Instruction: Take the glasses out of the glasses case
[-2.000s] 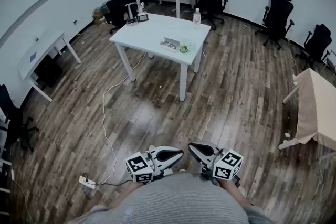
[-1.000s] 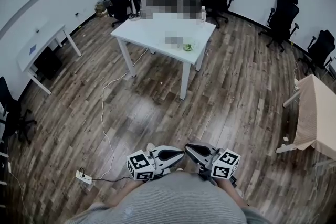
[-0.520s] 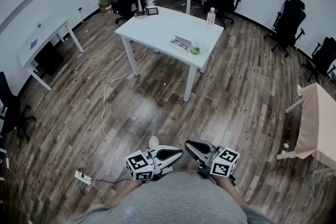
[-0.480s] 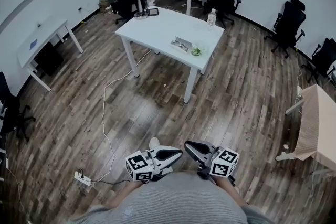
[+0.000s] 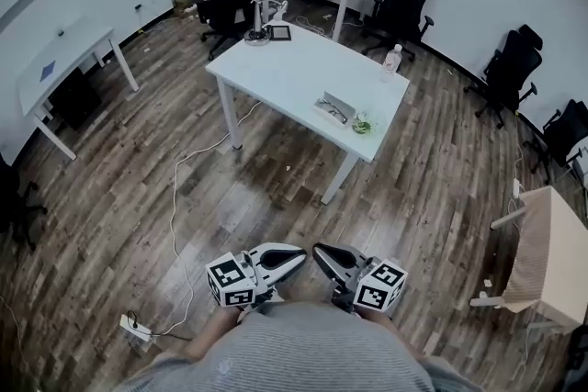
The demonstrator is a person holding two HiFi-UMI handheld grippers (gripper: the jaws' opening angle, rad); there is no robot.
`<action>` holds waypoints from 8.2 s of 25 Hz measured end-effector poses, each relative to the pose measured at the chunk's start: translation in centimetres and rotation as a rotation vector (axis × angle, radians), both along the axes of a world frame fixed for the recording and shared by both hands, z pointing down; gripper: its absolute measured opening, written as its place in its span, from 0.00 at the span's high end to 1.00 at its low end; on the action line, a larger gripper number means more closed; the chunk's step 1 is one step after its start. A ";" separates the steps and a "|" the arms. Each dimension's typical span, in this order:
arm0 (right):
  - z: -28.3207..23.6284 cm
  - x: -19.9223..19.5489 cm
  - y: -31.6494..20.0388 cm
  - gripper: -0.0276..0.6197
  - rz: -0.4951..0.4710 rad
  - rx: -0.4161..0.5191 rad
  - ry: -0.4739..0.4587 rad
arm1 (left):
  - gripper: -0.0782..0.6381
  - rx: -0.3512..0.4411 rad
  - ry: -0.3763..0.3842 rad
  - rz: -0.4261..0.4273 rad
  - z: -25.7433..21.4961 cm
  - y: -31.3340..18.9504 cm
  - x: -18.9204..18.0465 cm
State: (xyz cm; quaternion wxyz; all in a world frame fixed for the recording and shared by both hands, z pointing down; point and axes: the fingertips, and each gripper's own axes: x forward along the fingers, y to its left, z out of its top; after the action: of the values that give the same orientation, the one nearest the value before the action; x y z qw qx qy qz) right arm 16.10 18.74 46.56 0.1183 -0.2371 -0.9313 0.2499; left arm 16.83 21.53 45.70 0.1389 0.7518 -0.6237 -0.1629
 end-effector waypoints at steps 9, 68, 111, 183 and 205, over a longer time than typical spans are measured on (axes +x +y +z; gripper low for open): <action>-1.3 -12.4 -0.2 0.93 0.077 0.021 -0.032 | 0.87 -0.005 0.004 -0.013 0.1 2.5 -11.9; -0.1 -37.6 -37.2 0.93 0.908 0.138 0.012 | 0.87 -0.095 -0.406 0.873 2.0 -34.5 -41.6; 0.3 -30.3 -37.4 0.93 0.998 0.101 -0.007 | 0.77 -0.551 -1.272 0.925 20.2 -40.5 -40.7; 0.6 -30.3 -38.0 0.93 0.997 0.080 -0.004 | 0.86 -0.493 -1.068 0.631 18.3 -42.9 -43.6; 0.5 -31.9 -39.1 0.93 0.967 0.085 -0.022 | 0.86 -0.082 -0.310 0.433 -1.0 -44.0 -42.4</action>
State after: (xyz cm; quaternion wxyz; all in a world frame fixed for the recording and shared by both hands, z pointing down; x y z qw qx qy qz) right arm -15.77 -20.34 47.01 -0.0116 0.2254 -0.9453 0.2353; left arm -25.54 -22.45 44.73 0.1035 0.8774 -0.4682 0.0131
